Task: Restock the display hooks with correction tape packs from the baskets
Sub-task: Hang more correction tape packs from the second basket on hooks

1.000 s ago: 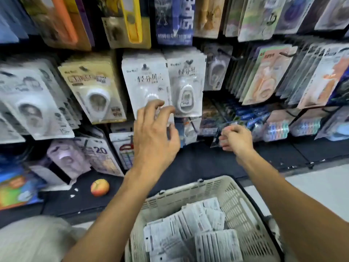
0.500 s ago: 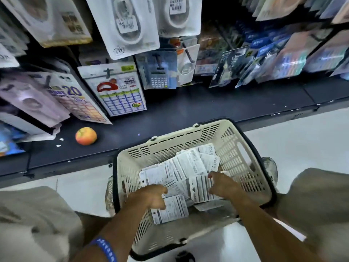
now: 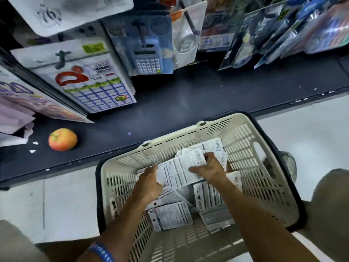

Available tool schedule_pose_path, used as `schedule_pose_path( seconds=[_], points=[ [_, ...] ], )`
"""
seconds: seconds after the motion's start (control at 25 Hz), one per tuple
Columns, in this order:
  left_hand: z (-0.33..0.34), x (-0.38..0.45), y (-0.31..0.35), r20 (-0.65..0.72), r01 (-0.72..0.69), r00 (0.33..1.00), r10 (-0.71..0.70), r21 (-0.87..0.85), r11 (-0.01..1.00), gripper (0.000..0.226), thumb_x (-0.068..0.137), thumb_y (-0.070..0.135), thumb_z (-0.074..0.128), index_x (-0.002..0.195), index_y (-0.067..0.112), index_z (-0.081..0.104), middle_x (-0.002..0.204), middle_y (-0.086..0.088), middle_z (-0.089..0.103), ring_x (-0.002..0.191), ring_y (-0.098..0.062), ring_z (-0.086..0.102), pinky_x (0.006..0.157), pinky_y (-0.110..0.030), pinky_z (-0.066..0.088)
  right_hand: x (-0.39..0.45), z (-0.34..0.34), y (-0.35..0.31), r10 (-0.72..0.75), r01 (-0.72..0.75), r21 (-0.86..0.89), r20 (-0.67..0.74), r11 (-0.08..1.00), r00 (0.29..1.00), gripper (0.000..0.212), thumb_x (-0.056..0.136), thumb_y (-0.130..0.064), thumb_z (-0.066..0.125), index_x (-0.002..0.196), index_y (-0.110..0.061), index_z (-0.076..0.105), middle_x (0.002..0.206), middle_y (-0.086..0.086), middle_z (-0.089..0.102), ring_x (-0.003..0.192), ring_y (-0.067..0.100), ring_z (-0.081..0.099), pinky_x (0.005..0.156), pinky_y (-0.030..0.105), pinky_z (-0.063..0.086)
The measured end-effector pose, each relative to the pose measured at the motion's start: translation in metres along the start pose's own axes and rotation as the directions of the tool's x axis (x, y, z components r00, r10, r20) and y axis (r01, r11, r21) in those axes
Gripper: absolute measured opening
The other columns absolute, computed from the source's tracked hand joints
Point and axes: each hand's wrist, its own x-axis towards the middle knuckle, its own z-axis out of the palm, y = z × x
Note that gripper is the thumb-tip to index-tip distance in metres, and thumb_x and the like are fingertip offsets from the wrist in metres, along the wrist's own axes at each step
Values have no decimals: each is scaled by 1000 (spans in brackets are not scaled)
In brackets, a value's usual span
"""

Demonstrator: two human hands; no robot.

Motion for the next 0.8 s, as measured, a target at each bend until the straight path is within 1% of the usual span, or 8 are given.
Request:
schedule_pose_path(
  seconds=[0.2,0.32,0.4,0.48,0.56,0.64,0.72,0.8],
  points=[
    [8,5,1,-73,32,997,-37,-59,998,43,92,5,50,132,17,60,141,-7,56,123,-26,57,101,-34,48,3,6,3,36,73,-296,347,952,937,52,78,-25,85,125,-11,68,126,7,70,114,27,67,101,42,53],
    [9,-1,4,-128,54,990,-64,-80,995,16,93,14,53,88,18,67,96,-6,71,84,-23,62,78,-31,50,-7,4,4,-7,96,-327,263,940,965,47,79,-21,83,122,-10,68,121,8,71,106,27,69,87,36,58],
    [10,-11,8,-58,107,989,-133,-331,937,27,99,28,55,82,10,68,76,-9,68,69,-24,62,70,-32,49,-26,-8,0,-62,100,-288,137,952,989,43,81,-24,81,121,-15,68,118,4,73,100,25,71,81,35,59],
    [10,-25,19,99,175,985,-144,-567,805,48,100,48,54,90,4,70,72,-10,72,64,-27,68,65,-33,53,-47,-24,-9,-149,127,-365,-33,922,988,43,85,-34,75,123,-19,65,116,2,74,103,25,70,87,34,57],
    [5,-42,34,264,228,964,-43,-729,645,65,93,69,48,102,8,69,89,-13,79,78,-30,77,72,-35,60,-78,-39,-21,-280,160,-500,-174,851,944,40,92,-38,66,125,-19,55,99,3,72,91,26,69,80,33,55],
    [-7,-48,51,349,282,930,116,-879,386,79,83,82,46,107,10,66,109,-19,76,96,-34,76,85,-44,61,-114,-38,-28,-443,221,-590,-263,777,857,31,97,-35,58,122,-23,44,80,-1,63,75,24,64,69,35,56],
    [-26,-54,65,348,315,896,275,-936,157,89,80,83,49,108,3,74,119,-23,73,105,-39,73,91,-50,58,-155,-26,-25,-616,305,-703,-236,642,751,42,84,-21,71,116,-24,44,80,0,67,78,26,67,61,38,59],
    [-41,-61,76,307,297,902,303,-952,78,65,93,56,57,120,-1,71,120,-25,71,104,-39,72,87,-48,60,-183,-14,-15,-718,350,-790,-156,503,679,67,53,-5,83,115,-18,61,88,0,71,85,29,68,45,33,54]
  ],
)
